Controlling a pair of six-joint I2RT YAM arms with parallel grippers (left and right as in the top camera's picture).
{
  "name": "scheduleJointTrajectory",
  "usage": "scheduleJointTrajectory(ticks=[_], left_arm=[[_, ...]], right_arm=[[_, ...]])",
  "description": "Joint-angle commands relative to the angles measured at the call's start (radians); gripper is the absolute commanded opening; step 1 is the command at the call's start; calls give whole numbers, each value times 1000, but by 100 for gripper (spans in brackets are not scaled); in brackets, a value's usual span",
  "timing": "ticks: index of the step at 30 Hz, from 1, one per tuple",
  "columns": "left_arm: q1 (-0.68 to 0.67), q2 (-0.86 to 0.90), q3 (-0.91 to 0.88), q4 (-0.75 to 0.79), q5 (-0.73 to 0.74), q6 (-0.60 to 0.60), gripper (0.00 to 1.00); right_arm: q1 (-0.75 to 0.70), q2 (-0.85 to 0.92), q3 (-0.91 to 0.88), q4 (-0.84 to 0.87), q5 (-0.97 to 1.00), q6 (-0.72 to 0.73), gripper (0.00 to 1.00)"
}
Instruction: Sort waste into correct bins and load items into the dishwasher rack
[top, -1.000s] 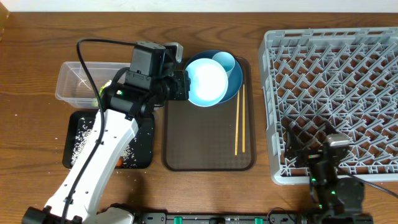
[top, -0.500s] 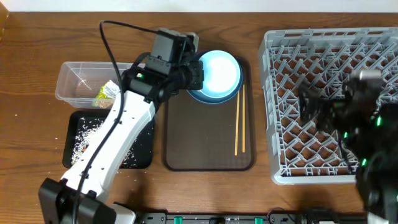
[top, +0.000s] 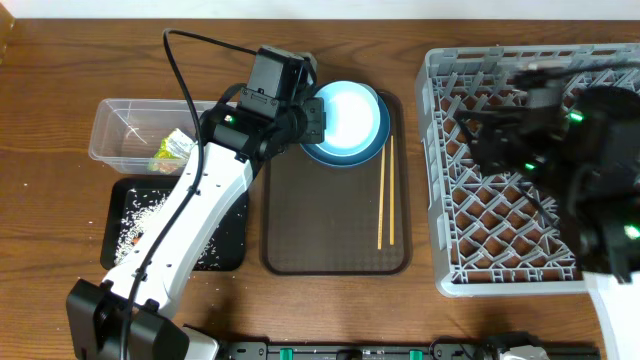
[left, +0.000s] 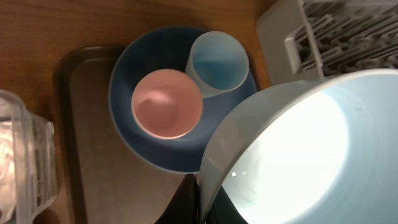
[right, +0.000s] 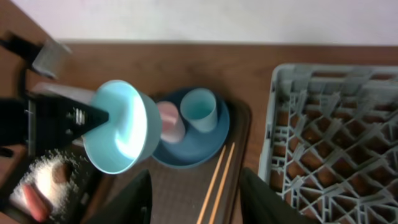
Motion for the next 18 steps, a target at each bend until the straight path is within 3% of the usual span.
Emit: scheduleJointTrajectory(ticks=[1,7,18], left_arm=[[1,4,29,-18,-32,-1,6],[1,4,29,-57,-32,-1,6],[0,4,28,-75,-32,-1,6]], right_arm=[[124,73,13,10,187,22,44],[271,219,13,56,421,95,45],[381,405,13,184,396,94,42]])
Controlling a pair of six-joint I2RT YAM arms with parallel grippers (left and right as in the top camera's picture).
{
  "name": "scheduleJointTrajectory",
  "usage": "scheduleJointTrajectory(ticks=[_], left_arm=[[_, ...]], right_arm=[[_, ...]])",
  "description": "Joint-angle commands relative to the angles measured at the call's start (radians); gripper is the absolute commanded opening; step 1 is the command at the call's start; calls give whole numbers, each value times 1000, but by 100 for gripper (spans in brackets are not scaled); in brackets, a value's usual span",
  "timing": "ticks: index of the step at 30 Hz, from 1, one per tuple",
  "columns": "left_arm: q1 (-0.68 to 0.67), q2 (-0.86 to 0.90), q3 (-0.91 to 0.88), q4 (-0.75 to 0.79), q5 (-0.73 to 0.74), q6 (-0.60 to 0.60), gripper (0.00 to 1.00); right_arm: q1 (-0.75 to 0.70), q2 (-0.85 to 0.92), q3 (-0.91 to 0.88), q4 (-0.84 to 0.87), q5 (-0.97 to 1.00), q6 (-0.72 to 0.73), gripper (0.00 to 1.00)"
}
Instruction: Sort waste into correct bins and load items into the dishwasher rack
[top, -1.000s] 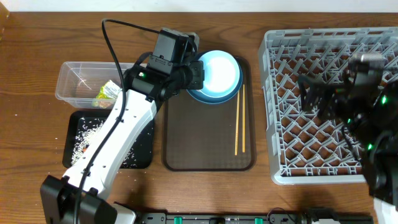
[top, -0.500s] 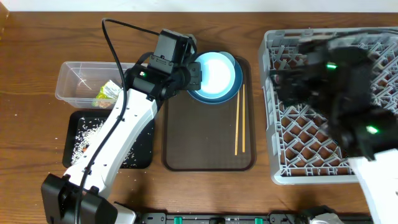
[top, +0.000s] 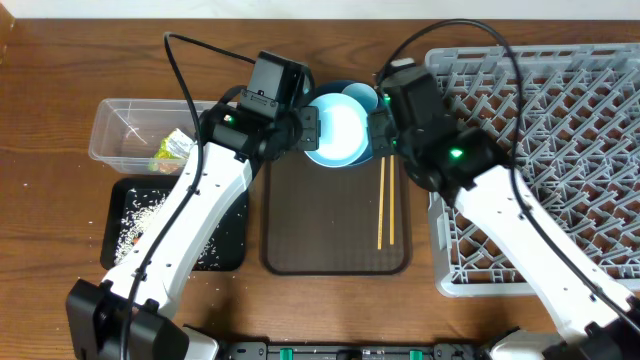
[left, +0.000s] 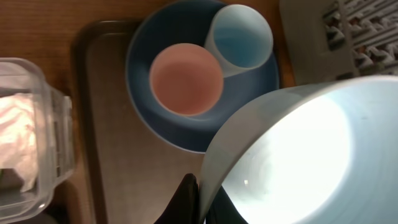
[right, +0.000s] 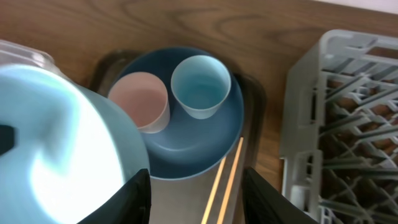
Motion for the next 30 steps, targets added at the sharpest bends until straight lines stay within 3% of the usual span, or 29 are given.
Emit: scheduleJointTrajectory(ticks=[1,19,30], left_arm=[[-2,4,26,2,-2,-1,6],[-2,5,22,-9,-24,-1,6],[-2,5,22,-9,-24,-1,6]], right_arm=[[31,15,13,15,-22,16,41],[57,-114,39,13,-100,26,37],[57,-17,29,-28,-78,41,21]])
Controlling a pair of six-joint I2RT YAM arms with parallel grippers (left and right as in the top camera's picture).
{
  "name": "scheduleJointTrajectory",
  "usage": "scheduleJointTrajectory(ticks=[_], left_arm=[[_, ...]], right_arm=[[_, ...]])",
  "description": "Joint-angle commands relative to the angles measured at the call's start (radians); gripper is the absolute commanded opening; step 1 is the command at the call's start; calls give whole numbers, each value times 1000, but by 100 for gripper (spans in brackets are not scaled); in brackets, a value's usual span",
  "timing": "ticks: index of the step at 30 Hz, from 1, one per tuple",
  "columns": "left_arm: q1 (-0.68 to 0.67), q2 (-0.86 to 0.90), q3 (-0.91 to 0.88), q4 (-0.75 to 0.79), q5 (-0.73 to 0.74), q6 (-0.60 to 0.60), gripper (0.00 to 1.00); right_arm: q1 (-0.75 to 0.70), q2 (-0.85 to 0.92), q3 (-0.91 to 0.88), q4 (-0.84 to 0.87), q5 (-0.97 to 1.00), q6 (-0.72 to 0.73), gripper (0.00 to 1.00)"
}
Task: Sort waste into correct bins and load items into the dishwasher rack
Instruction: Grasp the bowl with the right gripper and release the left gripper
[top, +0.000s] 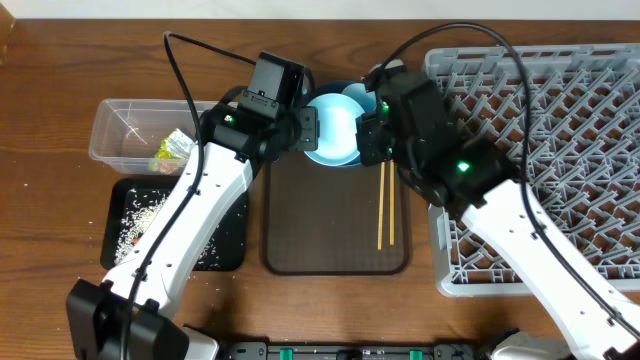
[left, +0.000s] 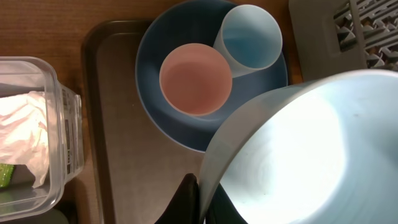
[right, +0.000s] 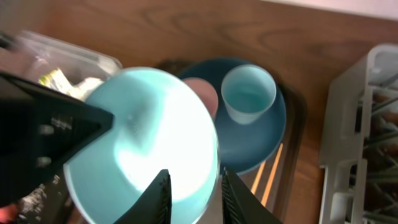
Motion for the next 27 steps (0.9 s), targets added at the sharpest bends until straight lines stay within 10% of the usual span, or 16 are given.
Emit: scheduleJointTrajectory(ticks=[1,27], left_arm=[[-1,5,22,-2,5,-1,6],[-1,5,22,-1,6,-1,6]], right_arm=[[10,51,2,0,25,9,21],[10,121,2,18,43,7,11]])
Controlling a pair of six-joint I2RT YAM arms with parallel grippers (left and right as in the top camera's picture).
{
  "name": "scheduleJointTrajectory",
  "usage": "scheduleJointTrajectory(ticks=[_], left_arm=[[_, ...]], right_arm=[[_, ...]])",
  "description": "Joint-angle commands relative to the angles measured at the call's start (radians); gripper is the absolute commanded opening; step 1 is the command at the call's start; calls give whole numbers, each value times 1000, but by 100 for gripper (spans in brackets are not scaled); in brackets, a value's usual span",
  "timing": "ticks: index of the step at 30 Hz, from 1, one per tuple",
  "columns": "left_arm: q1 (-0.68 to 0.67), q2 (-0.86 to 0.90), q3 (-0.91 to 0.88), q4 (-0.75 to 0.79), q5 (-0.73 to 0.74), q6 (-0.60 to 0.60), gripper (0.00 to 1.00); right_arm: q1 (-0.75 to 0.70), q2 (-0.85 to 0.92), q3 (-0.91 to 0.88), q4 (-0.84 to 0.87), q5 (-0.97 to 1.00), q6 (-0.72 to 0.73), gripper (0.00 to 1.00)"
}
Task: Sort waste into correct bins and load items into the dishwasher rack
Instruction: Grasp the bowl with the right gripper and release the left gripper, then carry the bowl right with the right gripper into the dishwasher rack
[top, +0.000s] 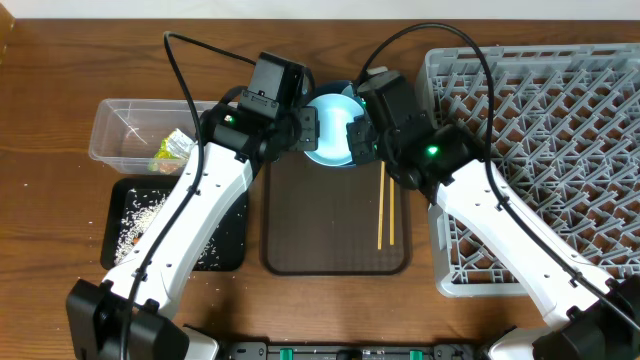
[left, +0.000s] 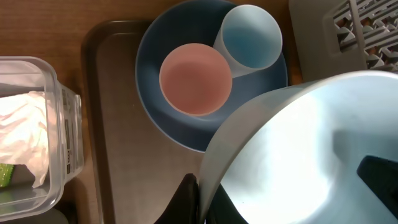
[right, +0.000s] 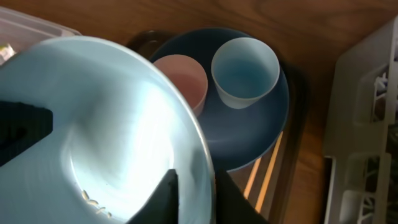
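A light blue bowl hangs tilted over the back of the brown tray. My left gripper is shut on its left rim, pinching it in the left wrist view. My right gripper straddles the opposite rim, one finger inside the bowl and one outside, with a little space still showing. A few rice grains cling inside the bowl. Below it, a dark blue plate carries a pink cup and a pale blue cup. Two chopsticks lie on the tray.
The grey dishwasher rack fills the right side. A clear bin holding wrappers stands at the left. In front of that bin is a black tray with scattered rice.
My right gripper has come in closer, and its fingers now sit on either side of the bowl's rim, set narrower than before. The left gripper and the bowl have not moved.
My left gripper held the bowl tilted over the plate while the right arm was back over the rack. The right gripper then came beside the bowl with its fingers wide, then nearer with them closer together. It now straddles the rim.
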Motion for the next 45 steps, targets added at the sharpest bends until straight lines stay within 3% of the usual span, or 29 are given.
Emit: scheduleJointTrajectory(ticks=[1,10,13,21,22,23,24,26,28,37,45], left_arm=[[-1,5,22,-1,6,-1,6],[-1,5,22,-1,6,-1,6],[-1,5,22,-1,6,-1,6],[-1,5,22,-1,6,-1,7],[-1,4,22,-1,6,-1,13],[-1,3,22,0,6,-1,27],[0,2,22,0,6,0,51],[2,-8,28,-1,6,29,70],[7,-29,40,-1,6,57,79],[55,-220,54,10,5,59,89],[67,-262,53,9,5,59,92]], right_arm=[[10,11,2,3,14,4,10],[10,45,2,18,14,3,13],[10,49,2,29,16,3,1],[9,34,2,66,22,3,1],[9,34,2,70,22,3,1],[8,34,2,72,26,3,1],[8,34,2,73,35,3,1],[7,34,2,73,69,3,1],[6,34,2,78,112,3,1],[-13,28,3,121,380,-166,1],[-65,19,3,89,903,-436,1]])
